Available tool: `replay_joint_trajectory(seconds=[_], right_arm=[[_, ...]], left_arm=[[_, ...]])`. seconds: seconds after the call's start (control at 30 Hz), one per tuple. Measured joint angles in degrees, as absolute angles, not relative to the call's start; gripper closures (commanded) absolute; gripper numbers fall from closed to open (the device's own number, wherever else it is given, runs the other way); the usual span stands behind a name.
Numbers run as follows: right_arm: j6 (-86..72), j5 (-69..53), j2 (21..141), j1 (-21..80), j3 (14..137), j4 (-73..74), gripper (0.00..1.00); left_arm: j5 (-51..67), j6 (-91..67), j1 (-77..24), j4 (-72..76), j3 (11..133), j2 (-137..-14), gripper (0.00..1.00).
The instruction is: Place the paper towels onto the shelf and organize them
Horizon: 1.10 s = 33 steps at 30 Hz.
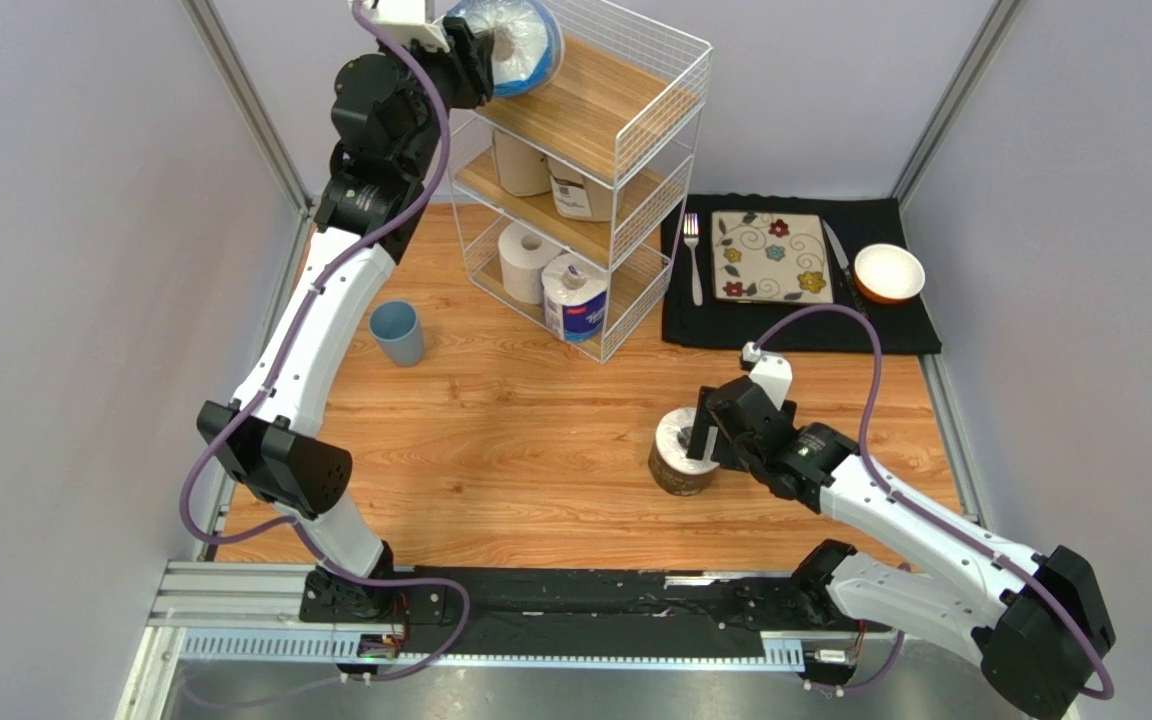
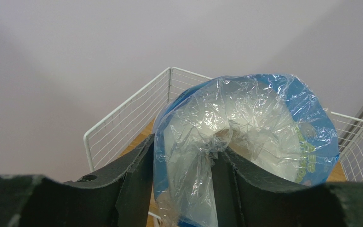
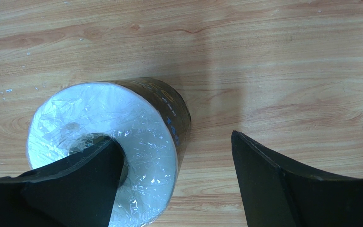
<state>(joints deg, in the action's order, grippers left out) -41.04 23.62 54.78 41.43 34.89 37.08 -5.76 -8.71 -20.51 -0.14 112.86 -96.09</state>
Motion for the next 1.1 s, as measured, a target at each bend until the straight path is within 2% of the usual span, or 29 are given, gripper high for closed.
replay_joint_trajectory(seconds=[0.27,0.53,1.1], right_arm=[[-40.95,23.46,54.78,41.41,34.85,37.01,0.15],[-40.62,23.46,54.78,41.41,34.85,36.99,0.15],[-40.4,23.44,55.94,41.32,34.74,35.9,0.15]], left_arm=[[-4.97,-8.73,-20.45,0.05,112.86,-96.09,0.46],[-4.08,-9.08,-20.4,1.08,112.6,-96.09,0.38],[-3.4,-11.2,-19.77,5.3,113.6,-97.8,0.37]])
